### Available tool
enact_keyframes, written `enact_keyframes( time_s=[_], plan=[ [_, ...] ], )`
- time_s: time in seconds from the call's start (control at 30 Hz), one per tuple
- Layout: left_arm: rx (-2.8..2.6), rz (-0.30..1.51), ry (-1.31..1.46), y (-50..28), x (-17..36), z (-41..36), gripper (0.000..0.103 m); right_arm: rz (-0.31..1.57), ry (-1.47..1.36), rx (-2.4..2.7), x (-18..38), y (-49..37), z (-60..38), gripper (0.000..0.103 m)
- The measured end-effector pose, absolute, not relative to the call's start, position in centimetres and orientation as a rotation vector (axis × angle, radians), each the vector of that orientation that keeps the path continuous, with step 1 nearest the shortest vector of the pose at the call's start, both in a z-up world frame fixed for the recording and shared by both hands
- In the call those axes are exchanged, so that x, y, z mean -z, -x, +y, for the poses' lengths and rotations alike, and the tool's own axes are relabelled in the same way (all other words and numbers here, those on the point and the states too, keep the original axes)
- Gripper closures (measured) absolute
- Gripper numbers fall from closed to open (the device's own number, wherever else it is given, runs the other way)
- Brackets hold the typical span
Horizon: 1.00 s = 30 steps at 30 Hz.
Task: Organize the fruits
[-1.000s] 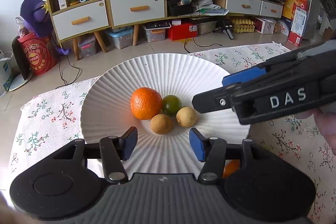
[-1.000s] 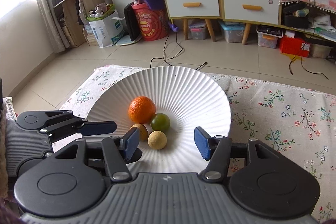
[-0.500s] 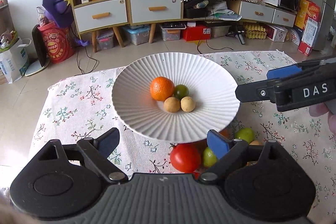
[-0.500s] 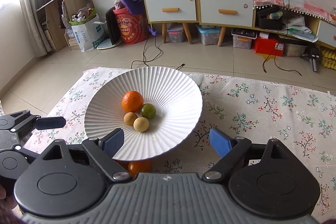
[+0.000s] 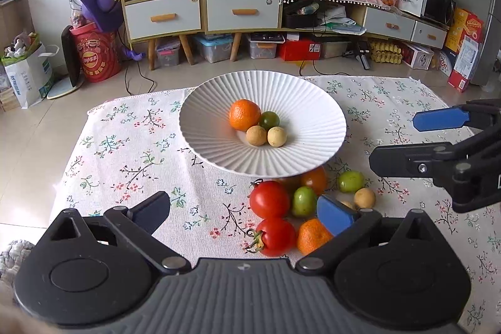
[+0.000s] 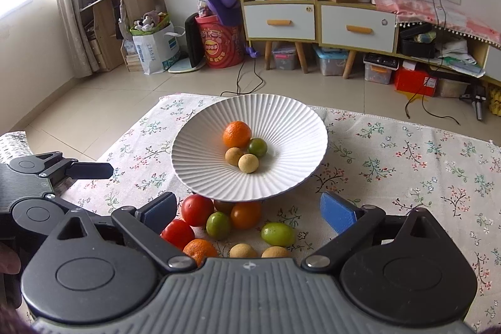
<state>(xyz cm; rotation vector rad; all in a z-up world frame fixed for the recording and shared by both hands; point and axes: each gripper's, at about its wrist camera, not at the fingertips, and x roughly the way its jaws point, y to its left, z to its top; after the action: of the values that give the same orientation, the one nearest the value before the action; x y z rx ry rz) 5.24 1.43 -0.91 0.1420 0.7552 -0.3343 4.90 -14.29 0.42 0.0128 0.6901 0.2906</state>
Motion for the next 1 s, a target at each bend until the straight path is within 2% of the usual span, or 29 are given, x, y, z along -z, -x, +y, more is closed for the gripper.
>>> enact_keyframes(
  time_s=[0.53, 1.0],
  plan=[
    [0.368, 0.758, -0.226, -2.5, 2.3, 1.9, 0.004, 0.657, 0.078, -0.366, 0.7, -1.6, -13.6, 0.002],
    [0.412, 0.776, -0.127, -0.9, 3.9, 3.6, 0.004, 0.684, 0.098, -0.370, 2.6, 0.2, -14.6, 0.001]
  ],
)
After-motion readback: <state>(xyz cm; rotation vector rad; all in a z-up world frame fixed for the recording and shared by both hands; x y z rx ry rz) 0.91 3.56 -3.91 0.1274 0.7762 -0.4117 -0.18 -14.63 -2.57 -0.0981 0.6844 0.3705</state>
